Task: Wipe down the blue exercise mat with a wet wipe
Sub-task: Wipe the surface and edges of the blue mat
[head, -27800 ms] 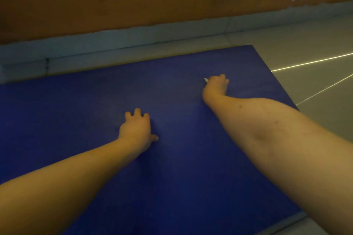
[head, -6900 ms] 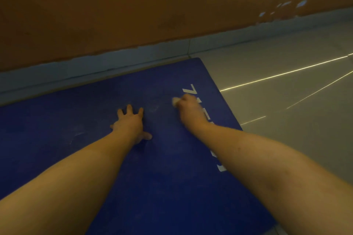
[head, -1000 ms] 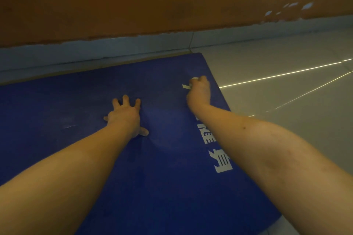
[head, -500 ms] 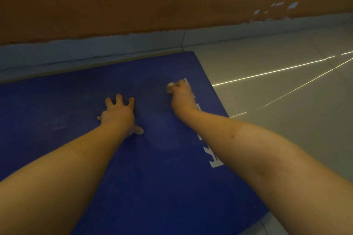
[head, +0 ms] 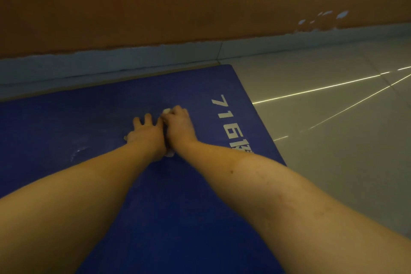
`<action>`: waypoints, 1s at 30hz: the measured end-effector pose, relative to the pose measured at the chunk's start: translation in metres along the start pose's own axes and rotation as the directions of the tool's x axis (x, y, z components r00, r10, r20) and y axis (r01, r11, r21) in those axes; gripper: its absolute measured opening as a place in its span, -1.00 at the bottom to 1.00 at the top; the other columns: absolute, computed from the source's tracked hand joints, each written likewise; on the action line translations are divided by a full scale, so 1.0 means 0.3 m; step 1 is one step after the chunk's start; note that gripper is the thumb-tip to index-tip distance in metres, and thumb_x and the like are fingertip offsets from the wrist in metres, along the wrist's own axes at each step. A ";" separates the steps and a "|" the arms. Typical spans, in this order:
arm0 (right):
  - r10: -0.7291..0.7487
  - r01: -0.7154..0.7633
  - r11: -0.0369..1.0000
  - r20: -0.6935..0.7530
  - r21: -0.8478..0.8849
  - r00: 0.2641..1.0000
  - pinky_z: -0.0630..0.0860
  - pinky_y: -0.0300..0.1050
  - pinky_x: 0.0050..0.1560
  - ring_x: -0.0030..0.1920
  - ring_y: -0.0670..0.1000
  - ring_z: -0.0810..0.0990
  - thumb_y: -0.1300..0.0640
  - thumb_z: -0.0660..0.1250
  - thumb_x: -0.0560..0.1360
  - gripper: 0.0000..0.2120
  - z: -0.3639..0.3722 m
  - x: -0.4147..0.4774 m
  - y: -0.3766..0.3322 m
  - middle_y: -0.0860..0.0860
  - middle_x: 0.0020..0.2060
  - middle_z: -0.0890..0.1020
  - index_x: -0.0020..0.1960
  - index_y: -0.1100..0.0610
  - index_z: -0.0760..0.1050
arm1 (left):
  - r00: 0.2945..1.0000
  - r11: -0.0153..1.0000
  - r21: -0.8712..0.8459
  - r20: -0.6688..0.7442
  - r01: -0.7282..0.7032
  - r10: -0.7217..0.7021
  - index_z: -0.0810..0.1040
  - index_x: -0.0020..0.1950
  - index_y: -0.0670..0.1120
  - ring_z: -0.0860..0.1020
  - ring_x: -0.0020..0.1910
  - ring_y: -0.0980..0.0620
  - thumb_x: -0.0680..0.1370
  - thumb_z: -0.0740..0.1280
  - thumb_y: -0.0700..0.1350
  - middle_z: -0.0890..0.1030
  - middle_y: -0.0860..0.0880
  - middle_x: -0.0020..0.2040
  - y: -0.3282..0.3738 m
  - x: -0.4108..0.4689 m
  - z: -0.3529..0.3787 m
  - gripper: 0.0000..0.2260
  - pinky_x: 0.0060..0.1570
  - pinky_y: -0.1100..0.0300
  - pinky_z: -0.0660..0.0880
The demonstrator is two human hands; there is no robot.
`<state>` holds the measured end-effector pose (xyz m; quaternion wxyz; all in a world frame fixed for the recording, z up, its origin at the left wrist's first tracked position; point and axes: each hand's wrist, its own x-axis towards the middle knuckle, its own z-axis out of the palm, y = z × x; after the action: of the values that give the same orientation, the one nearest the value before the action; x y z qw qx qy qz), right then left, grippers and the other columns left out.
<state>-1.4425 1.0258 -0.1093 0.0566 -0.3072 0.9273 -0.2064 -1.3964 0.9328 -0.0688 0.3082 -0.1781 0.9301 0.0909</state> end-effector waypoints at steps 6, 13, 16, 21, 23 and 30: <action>0.349 -0.361 0.921 -0.103 -0.147 0.932 0.49 0.00 0.14 0.32 0.14 0.36 0.34 0.34 0.54 -0.67 -0.129 0.082 0.212 0.13 0.26 0.44 0.29 0.17 0.53 | 0.993 0.999 0.020 -0.103 -0.049 0.051 0.18 0.60 -0.02 0.17 0.52 -0.18 0.56 0.39 0.14 0.11 -0.07 0.58 -0.164 -0.022 -0.065 -0.31 0.29 -0.16 0.46; 0.475 -0.492 0.870 -0.205 -0.037 0.856 0.36 -0.12 0.21 0.25 0.15 0.39 0.34 0.30 0.56 -0.74 -0.083 0.148 0.193 0.13 0.24 0.46 0.23 0.21 0.56 | 0.980 0.976 -0.104 -0.018 0.194 -0.197 -0.02 0.65 0.06 -0.11 0.58 -0.29 0.36 0.46 0.37 -0.13 -0.09 0.63 -0.395 0.007 -0.042 0.04 0.36 -0.37 0.32; 0.325 -0.322 0.946 -0.136 0.042 0.936 0.27 -0.22 0.09 0.23 0.16 0.40 0.39 0.23 0.56 -0.76 0.017 0.153 0.021 0.17 0.19 0.48 0.17 0.26 0.56 | 0.984 0.981 -0.080 -0.005 0.180 -0.181 0.00 0.65 0.04 -0.10 0.57 -0.31 0.34 0.49 0.37 -0.11 -0.10 0.62 -0.378 0.019 -0.051 0.06 0.34 -0.36 0.36; -0.005 0.005 0.996 0.003 0.084 1.000 0.30 -0.15 0.03 0.17 0.17 0.38 0.36 0.30 0.55 -0.79 0.140 0.156 -0.215 0.18 0.13 0.49 0.16 0.26 0.58 | 0.969 0.969 -0.034 0.050 0.243 -0.241 0.01 0.65 0.02 -0.10 0.57 -0.31 0.33 0.51 0.35 -0.14 -0.10 0.62 -0.360 0.041 -0.083 0.08 0.37 -0.28 0.37; -0.041 0.039 0.997 0.024 0.067 0.999 0.26 -0.18 -0.04 0.14 0.17 0.39 0.36 0.32 0.55 -0.81 0.136 0.175 -0.206 0.17 0.08 0.50 0.14 0.27 0.60 | 0.974 0.974 -0.025 0.045 0.223 -0.222 0.01 0.65 0.02 -0.09 0.57 -0.32 0.32 0.50 0.37 -0.13 -0.11 0.61 -0.364 0.040 -0.081 0.08 0.36 -0.27 0.38; 0.335 -0.355 0.928 -0.163 -0.111 0.928 0.33 -0.18 0.00 0.24 0.15 0.37 0.42 0.28 0.53 -0.74 -0.038 0.320 0.095 0.13 0.19 0.47 0.14 0.19 0.57 | 0.990 0.990 0.039 0.015 0.138 -0.138 -0.02 0.65 0.03 -0.06 0.56 -0.33 0.34 0.39 0.47 -0.09 -0.13 0.60 -0.402 0.034 -0.072 0.07 0.33 -0.23 0.41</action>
<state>-1.5379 0.9934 -0.1088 0.0049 -0.1270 0.9805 -0.1498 -1.3689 0.8130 -0.0648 0.3253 -0.2354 0.9143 0.0531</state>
